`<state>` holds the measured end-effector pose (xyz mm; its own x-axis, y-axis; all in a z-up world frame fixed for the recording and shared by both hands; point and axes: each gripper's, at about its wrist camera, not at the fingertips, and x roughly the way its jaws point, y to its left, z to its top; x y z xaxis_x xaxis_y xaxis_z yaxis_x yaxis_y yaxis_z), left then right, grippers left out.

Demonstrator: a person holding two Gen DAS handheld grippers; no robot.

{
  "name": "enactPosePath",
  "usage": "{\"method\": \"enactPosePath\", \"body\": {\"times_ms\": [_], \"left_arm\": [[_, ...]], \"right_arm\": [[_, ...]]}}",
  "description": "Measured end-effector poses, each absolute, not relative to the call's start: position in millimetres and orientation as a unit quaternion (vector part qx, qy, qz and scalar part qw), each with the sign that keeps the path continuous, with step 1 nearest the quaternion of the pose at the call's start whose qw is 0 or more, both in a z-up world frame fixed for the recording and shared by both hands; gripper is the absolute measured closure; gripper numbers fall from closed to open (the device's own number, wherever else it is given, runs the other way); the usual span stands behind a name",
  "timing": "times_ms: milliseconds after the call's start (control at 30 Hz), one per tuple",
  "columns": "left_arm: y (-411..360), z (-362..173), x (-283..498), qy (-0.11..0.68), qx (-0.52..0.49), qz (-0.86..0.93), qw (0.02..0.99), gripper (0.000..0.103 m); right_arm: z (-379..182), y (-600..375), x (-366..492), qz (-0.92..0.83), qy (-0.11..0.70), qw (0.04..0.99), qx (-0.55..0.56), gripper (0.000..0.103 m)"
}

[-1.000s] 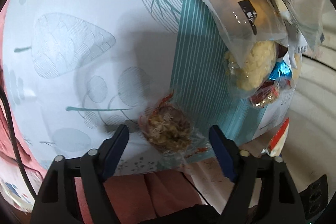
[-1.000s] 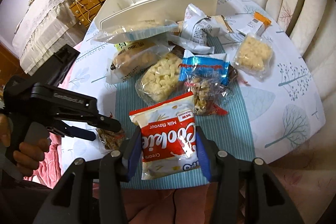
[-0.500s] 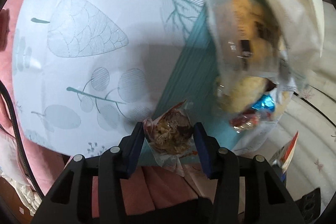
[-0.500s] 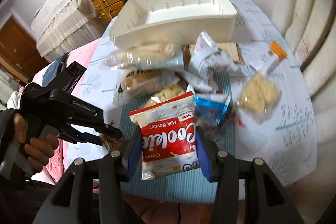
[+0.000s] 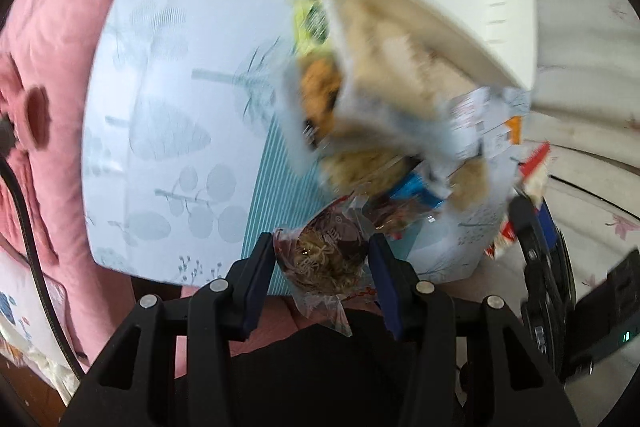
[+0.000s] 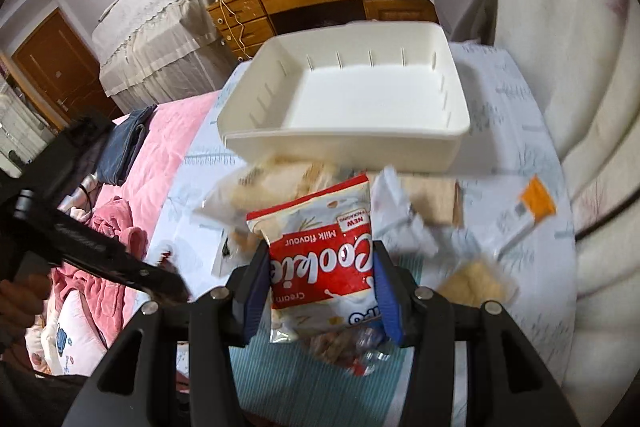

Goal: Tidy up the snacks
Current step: 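Carry the candy over the white tray and open the left gripper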

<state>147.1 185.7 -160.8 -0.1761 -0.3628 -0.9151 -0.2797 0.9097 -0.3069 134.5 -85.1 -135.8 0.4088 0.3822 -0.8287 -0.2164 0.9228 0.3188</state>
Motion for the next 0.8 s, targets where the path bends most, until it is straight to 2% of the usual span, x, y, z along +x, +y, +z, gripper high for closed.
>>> {"method": "enactPosePath", "body": {"times_ms": [367, 600, 800], "left_arm": [[150.5, -101.8, 217.4, 0.693, -0.19, -0.043, 0.694, 0.057], [135.2, -91.9, 258.3, 0.634, -0.189, -0.056, 0.747, 0.057], [125.6, -106.9, 284.8, 0.593, -0.183, -0.069, 0.781, 0.057]], "right_arm": [[-112.4, -93.5, 197.0, 0.201, 0.47, 0.856, 0.078, 0.055], [-112.6, -97.1, 231.3, 0.201, 0.452, 0.865, 0.087, 0.055], [-129.5, -103.2, 252.8, 0.193, 0.449, 0.866, 0.105, 0.054]]}}
